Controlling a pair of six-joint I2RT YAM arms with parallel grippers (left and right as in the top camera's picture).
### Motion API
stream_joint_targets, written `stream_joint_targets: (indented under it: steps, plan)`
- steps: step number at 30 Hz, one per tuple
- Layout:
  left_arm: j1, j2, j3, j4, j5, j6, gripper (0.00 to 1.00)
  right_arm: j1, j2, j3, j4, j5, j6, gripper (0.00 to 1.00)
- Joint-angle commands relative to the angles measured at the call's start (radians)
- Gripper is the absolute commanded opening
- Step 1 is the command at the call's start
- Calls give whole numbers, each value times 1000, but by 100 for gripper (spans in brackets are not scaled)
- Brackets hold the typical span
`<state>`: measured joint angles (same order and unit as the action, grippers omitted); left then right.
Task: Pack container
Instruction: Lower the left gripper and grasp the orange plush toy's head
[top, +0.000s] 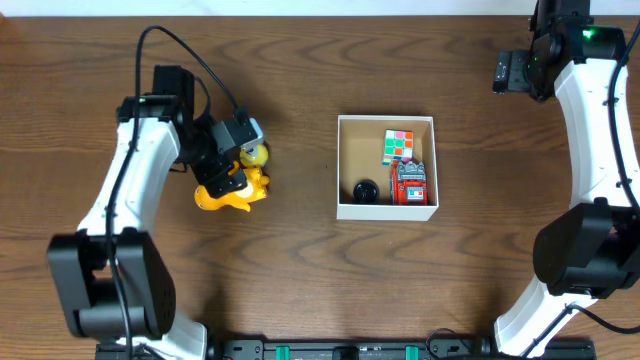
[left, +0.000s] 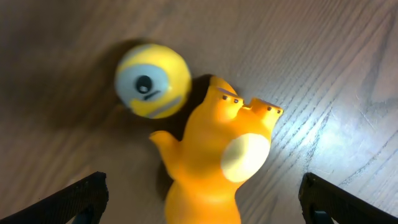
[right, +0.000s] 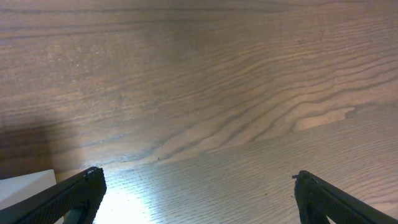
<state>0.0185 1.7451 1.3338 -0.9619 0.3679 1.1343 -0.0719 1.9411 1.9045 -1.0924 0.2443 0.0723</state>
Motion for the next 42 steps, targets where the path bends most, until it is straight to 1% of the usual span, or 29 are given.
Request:
stream_joint_targets:
  steps: [1,5,8,19,35,36,38,42]
  plan:
    - [3,29,-5,-2,18,17,98,-6,-24,19,0,13,17,99]
    - [3,55,-5,-2,18,17,100,-6,-24,19,0,13,17,99]
    - [3,64,-5,-2,18,17,97,-6,-24,19,0,13,17,99]
    - [3,103,-6,-10,67,16,95,-6,-24,19,0,13,17,99]
    - [3,211,-6,-11,67,17,90,-6,-24,19,0,13,17,99]
    - [3,214,-6,-11,67,17,86,-6,-24,19,0,13,17,99]
    - [3,215,-6,-13,66,17,74,-6,-24,19,0,13,17,99]
    - [3,215,-6,-21,66,13,62,-6,-24,19,0,13,17,99]
